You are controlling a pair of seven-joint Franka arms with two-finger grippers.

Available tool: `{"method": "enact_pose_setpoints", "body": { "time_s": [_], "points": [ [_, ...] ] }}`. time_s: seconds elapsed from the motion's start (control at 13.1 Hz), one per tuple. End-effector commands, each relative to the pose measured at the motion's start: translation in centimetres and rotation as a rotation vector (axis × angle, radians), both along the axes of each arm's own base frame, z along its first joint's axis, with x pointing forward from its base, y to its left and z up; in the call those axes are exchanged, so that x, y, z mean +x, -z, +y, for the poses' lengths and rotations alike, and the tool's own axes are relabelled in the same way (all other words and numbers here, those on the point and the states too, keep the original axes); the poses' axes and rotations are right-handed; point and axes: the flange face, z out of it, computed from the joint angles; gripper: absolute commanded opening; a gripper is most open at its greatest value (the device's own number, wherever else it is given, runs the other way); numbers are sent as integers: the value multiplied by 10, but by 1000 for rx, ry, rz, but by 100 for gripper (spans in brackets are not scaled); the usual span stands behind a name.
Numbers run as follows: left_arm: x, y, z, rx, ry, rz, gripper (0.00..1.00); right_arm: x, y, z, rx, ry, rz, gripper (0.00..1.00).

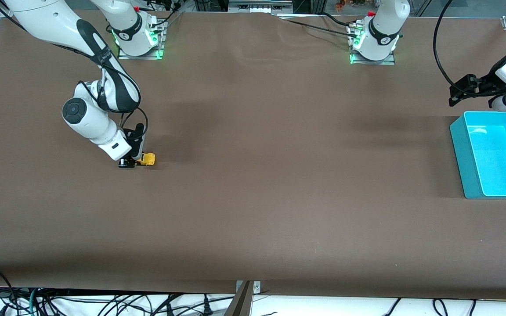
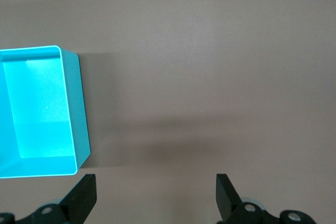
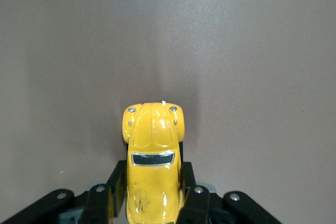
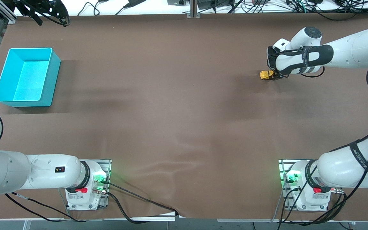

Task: Wind and store yellow beetle car
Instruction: 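Drag the held car backward along the table with the right gripper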

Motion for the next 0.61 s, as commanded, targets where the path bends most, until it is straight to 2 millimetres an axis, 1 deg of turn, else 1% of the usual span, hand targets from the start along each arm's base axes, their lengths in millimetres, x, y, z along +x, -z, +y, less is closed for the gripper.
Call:
{"method": "enact_pose_setpoints", "body": {
  "time_s": [0.0, 0.31, 0.54],
  "points": [
    [3, -6, 2, 18, 3, 7, 100, 0, 11, -14, 5, -49, 8, 10],
    [3, -6, 3, 18, 3, 7, 100, -1, 13, -19, 1, -95, 9, 10],
    [4, -5, 2, 18, 3, 8, 100, -1, 17, -38, -1, -120, 11, 10]
  ]
}}
